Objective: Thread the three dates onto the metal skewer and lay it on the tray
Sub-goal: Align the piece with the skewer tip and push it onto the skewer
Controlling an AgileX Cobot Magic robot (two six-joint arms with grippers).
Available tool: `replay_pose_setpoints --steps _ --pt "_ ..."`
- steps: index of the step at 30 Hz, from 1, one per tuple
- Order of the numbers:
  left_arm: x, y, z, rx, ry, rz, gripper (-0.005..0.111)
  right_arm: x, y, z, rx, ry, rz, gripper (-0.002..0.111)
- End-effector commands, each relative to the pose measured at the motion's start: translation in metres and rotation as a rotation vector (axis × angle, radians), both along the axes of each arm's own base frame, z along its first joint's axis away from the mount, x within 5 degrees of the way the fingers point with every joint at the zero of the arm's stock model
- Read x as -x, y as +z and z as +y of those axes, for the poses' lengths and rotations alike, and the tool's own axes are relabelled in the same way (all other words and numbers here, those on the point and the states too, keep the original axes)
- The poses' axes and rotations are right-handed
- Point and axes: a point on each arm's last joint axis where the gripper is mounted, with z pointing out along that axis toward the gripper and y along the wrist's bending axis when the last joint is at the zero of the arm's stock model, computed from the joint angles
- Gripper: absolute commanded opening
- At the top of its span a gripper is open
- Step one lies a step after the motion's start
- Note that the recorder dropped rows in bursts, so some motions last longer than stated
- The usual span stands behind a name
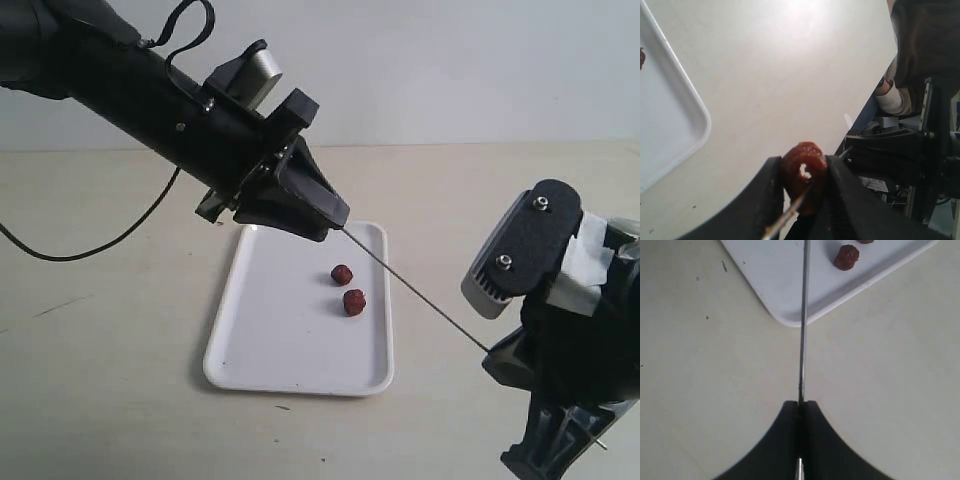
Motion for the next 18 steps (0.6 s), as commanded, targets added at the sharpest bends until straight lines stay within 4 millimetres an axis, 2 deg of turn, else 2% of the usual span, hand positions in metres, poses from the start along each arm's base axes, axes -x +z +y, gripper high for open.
replay_pose_setpoints --steps 1,12,18 --pt "0.0074 0.0035 -0.0052 0.014 -0.034 0.016 0.029 -0.0075 0.0105 0.0045 -0.044 0.008 -0.085 0.000" --pt "0.0072 0.0024 -0.0051 0.009 -0.039 0.012 0.029 -0.0074 0.0104 0.0044 -0.043 0.008 -0.084 0.000" --pt "0.0070 0.0064 -0.0079 0.064 -0.035 0.012 0.029 -0.0074 0.0104 0.0044 -0.043 0.008 -0.084 0.000"
